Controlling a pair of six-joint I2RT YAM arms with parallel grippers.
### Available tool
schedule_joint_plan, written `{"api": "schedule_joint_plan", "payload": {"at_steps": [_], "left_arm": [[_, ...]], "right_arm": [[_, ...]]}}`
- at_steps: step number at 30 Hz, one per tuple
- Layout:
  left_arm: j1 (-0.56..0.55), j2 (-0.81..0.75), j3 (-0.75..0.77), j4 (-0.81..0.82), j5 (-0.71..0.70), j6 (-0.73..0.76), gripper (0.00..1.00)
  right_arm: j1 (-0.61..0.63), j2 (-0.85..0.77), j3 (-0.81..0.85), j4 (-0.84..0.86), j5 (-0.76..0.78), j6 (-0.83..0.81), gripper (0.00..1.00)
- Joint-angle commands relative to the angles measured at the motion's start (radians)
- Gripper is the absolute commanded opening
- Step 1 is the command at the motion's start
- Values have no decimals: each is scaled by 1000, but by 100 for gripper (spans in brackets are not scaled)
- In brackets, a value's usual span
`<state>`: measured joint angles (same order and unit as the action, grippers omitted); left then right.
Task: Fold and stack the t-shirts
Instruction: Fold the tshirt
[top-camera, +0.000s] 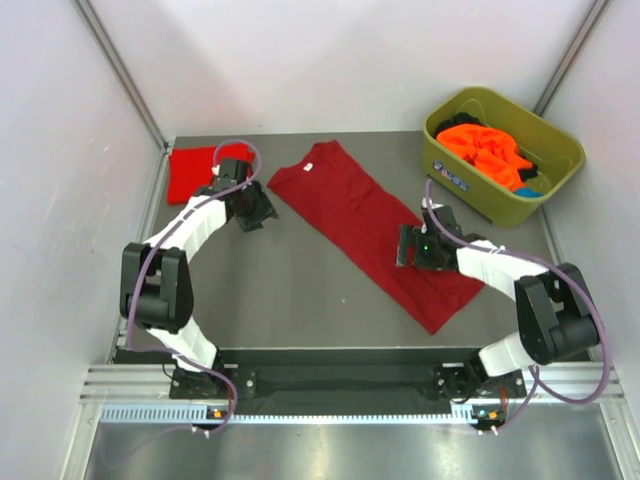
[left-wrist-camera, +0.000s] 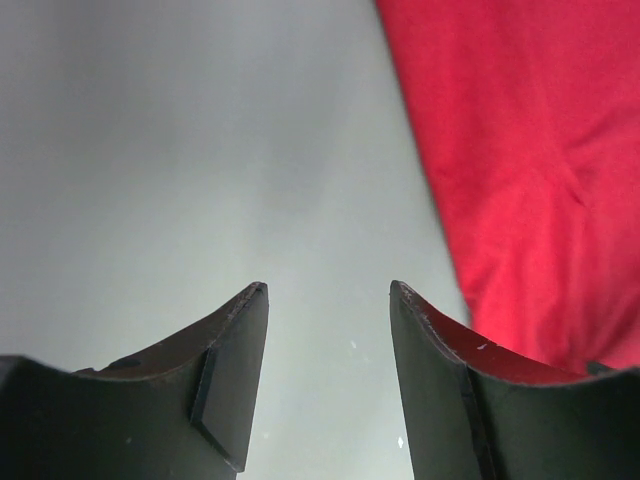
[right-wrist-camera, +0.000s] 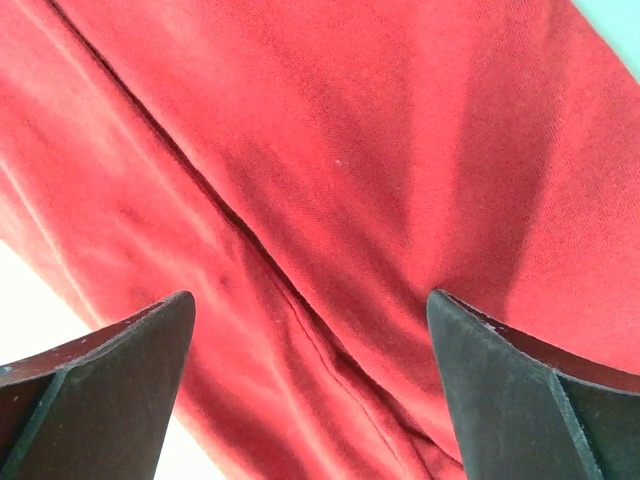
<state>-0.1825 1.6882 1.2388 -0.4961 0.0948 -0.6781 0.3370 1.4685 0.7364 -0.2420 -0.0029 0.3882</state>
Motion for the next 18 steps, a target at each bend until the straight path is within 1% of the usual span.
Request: {"api": "schedule_joint_plan", "payload": {"at_steps": [1,4,9,12,13,14,16,18], "left_arm": [[-6,-65,-45,79,98,-3,57],[-15,-64,-76,123,123,-9,57],[-17,-1,-35,149,140,-24,57],[-17,56,7,192,123,-32,57],[-17,92,23,201,117,-34,57],[-17,111,59,215,111,-37,57],[-17,172,99,220,83,-40,57],[-15,214,160,211,45,-46,57]], "right_arm": [[28,-46,-68,-189,-3,139,100],[42,-114,-40,-223,43,163,100],[74,-178,72,-301,63,111,100],[138,-174,158,-321,84,45,100],[190,-159,191,-330,122,20,100],[213,-152,204,-332,142,-24,100],[262,-137,219,-335,185,-57,100],[283,-135,227,-323,205,-77,100]]}}
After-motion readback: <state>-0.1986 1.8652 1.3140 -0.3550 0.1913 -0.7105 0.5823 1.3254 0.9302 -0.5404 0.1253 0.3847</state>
